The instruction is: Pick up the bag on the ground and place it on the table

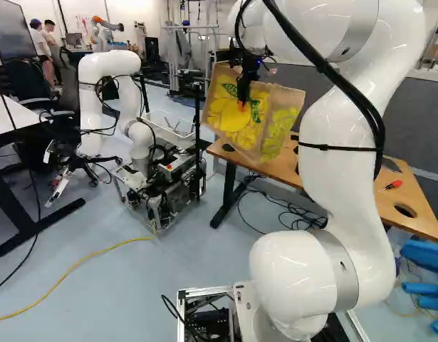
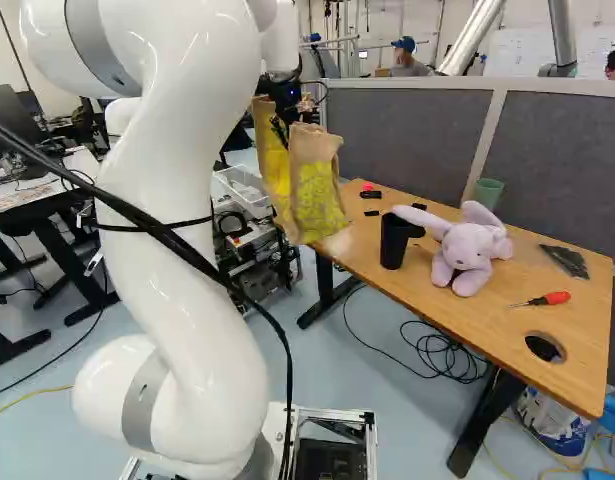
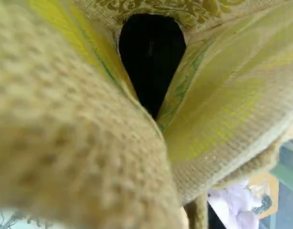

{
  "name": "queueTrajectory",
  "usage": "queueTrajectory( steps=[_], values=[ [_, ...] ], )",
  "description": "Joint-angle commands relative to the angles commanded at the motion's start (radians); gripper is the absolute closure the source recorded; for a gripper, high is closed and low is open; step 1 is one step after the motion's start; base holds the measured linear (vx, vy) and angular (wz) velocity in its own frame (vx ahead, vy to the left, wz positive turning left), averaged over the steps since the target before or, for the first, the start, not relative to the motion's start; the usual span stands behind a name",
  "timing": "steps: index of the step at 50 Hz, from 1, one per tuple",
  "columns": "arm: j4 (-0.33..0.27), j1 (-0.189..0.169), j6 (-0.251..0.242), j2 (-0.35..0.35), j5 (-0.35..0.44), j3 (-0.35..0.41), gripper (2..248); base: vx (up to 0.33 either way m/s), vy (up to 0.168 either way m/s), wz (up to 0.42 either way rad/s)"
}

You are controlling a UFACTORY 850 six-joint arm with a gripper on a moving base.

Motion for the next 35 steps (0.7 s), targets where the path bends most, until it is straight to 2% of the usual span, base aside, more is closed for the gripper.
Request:
queueTrajectory(
  steps=[17, 35],
  values=[
    [0.000, 0.000, -0.168, 0.000, 0.000, 0.000, 227, 0.000, 0.000, 0.000],
    [0.000, 0.000, -0.188, 0.000, 0.000, 0.000, 227, 0.000, 0.000, 0.000]
  ],
)
